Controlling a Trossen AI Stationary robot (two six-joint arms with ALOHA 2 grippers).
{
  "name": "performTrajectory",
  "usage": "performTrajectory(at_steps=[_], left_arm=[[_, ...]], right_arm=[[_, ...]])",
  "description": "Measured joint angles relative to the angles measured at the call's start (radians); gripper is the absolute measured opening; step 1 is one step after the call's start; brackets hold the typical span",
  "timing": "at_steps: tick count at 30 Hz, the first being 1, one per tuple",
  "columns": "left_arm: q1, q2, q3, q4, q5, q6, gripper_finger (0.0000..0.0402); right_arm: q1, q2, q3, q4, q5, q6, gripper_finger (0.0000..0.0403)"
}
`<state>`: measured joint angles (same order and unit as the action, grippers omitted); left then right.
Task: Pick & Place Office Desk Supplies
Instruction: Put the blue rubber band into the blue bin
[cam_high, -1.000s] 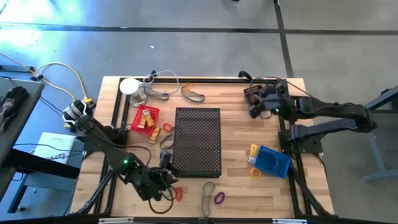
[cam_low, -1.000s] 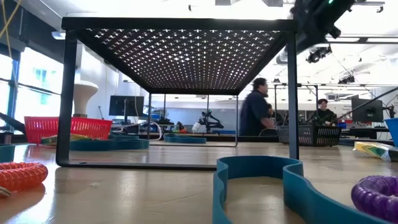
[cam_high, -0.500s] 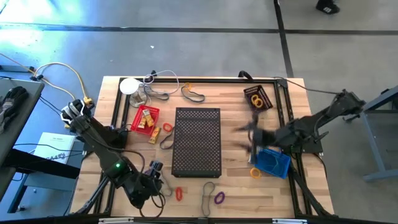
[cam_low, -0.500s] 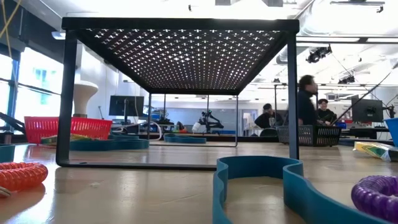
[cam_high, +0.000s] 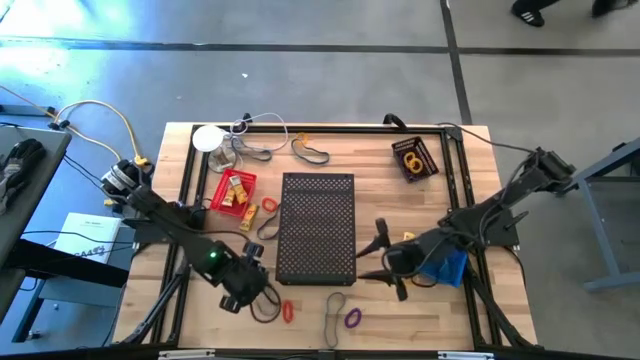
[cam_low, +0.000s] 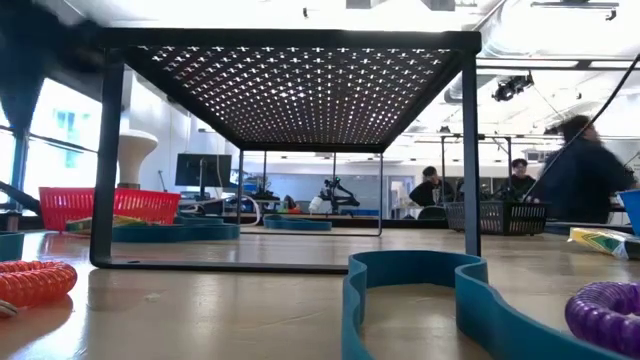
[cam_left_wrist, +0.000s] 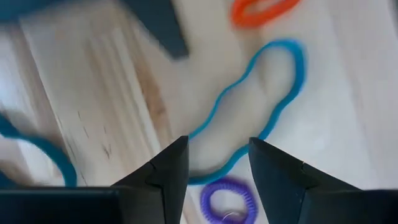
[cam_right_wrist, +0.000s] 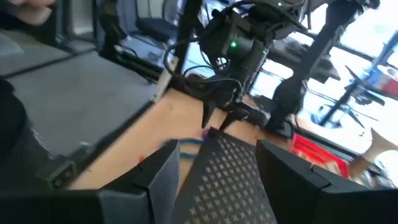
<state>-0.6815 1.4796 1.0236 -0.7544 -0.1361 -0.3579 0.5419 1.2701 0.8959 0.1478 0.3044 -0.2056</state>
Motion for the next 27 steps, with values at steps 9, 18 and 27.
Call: performTrajectory(at_steps=[9, 18, 27], left_arm=[[0.067, 0.0, -0.137, 0.158, 0.033, 0.065, 0.0152], [0.118, -0.001, -0.183, 0.192, 0.061, 0.053, 0.0152], [0.108, -0.001, -0.183, 0.196, 0.055, -0.027, 0.0151]], right_arm=[[-0.023, 0.06, 0.0, 0.0, 0.105, 0.092, 0.0199], [-0.027, 0.118, 0.0, 0.005, -0.024, 0.076, 0.0199], [-0.044, 0.129, 0.0, 0.006, -0.012, 0.079, 0.0199]])
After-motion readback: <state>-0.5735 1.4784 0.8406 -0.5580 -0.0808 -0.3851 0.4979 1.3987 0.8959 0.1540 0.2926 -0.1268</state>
